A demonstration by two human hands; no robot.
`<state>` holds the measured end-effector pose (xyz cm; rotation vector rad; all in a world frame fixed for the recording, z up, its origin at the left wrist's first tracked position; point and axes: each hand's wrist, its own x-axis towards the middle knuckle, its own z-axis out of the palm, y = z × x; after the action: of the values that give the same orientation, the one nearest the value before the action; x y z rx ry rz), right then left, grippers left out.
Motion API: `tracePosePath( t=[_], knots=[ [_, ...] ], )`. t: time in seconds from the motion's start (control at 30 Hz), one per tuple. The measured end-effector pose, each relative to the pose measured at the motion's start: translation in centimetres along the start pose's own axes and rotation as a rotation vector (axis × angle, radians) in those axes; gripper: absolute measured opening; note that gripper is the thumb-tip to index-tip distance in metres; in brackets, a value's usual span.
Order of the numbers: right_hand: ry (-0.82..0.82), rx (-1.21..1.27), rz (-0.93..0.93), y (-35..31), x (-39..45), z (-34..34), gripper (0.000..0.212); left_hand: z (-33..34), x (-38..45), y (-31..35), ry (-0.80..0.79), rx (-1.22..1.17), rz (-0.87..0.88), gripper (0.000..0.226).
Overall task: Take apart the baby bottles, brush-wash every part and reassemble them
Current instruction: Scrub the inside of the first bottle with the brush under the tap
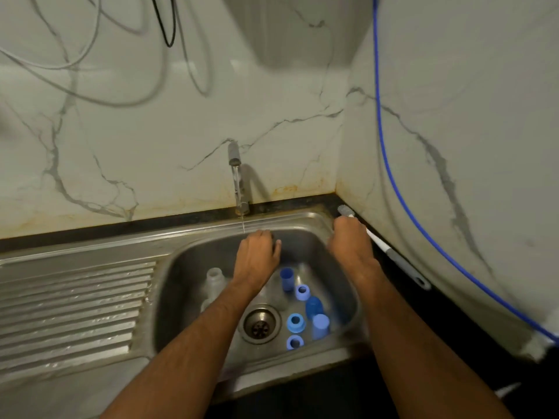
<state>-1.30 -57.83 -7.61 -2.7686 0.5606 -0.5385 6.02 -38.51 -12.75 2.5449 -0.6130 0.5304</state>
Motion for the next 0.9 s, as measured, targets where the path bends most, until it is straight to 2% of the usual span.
tracePosePath(
  t=[0.07,0.2,0.43,0.67,0.8,0.9],
  knots=[
    [0.036,-0.076,0.059,2.5,-0.4,-1.3,0.028,0.8,0.1,1.9,-0.011,-0.030,0.030,0.023],
    [0.009,-0.170,0.155,6.7,-1.5,-3.6,0.019,2.3,0.0,5.5,-0.050,-0.087,0.049,0.021],
    [-0.048,-0.133,0.252,10.8,-2.8,-4.0,0.018,3.4,-0.3,9.6,-0.064,-0.074,0.107,0.020],
    [-0.035,-0.172,0.239,10.7,-2.8,-3.2,0.023,3.7,-0.6,9.2,-0.061,-0.032,0.113,0.022],
    [-0.002,-0.080,0.271,9.9,-2.9,-2.8,0.023,3.4,-0.4,8.5,-0.066,-0.020,0.079,0.025],
    [-0.002,0.017,0.225,8.1,-2.9,-3.0,0.019,2.7,-0.3,7.7,-0.071,-0.022,0.051,0.023]
  ],
)
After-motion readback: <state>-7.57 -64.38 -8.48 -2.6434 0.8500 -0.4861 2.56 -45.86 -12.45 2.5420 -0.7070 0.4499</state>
